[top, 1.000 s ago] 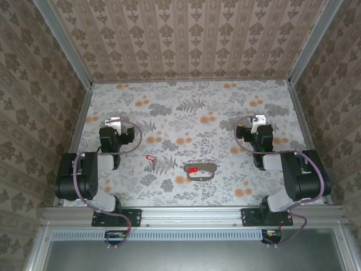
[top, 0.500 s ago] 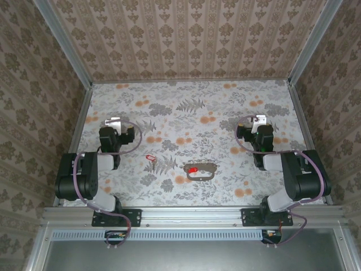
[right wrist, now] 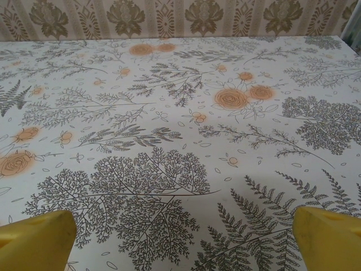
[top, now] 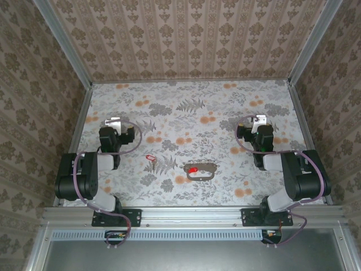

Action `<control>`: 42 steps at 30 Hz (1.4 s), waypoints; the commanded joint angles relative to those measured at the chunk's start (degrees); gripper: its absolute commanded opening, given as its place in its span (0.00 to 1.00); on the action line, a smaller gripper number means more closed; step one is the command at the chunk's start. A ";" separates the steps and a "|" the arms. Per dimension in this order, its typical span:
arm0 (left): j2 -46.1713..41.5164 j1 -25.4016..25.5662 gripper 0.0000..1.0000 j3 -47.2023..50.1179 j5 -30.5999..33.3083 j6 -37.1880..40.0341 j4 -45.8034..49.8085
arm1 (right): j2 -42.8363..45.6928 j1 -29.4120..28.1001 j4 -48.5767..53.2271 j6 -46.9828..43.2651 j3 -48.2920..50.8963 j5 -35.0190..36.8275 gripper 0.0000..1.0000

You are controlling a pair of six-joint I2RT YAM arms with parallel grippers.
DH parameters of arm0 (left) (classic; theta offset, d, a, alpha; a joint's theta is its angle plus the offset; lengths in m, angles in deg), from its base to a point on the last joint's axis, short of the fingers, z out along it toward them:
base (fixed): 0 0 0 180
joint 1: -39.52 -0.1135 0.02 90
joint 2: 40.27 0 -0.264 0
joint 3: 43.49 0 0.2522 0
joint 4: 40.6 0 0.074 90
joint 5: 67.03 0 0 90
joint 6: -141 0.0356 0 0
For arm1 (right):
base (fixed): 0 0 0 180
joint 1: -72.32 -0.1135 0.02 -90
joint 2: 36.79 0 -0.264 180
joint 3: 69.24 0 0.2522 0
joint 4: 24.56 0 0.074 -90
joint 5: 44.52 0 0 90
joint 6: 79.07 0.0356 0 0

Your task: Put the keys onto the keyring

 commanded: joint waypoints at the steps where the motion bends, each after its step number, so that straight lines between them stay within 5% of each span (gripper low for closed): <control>1: -1.91 -0.09 1.00 -1.84 -2.85 2.30 3.83 | 4.07 -1.92 3.31 0.27 -0.82 6.59 1.00; 4: -8.77 2.09 1.00 -6.60 -0.83 3.02 18.41 | 12.55 -4.86 12.96 -2.35 -2.56 8.64 1.00; 8: -18.02 7.93 1.00 -11.26 6.21 2.33 31.74 | 20.62 -7.38 34.38 6.37 -10.36 12.26 1.00; 14: -26.37 19.27 1.00 -18.47 4.86 -7.19 46.99 | 22.57 -11.22 54.06 11.29 -19.05 0.23 1.00; 17: -25.55 22.77 1.00 -22.27 -2.91 -13.74 55.26 | 20.79 -13.00 60.91 12.75 -21.51 -8.95 1.00; 20: -23.06 24.54 1.00 -25.18 -11.53 -16.82 63.02 | 20.26 -15.47 64.58 14.25 -20.92 -16.91 1.00; 25: -24.35 27.15 1.00 -23.67 -10.34 -20.94 73.47 | 23.47 -22.23 66.93 14.73 -18.08 -19.07 1.00; 32: -22.22 18.16 0.86 -20.13 -13.27 -23.33 74.49 | 18.56 -30.19 62.25 14.13 -18.81 -19.97 1.00; 42: -16.92 27.93 0.74 -20.22 -11.39 -22.68 71.64 | 20.31 -31.88 65.65 18.79 -12.67 -12.74 0.98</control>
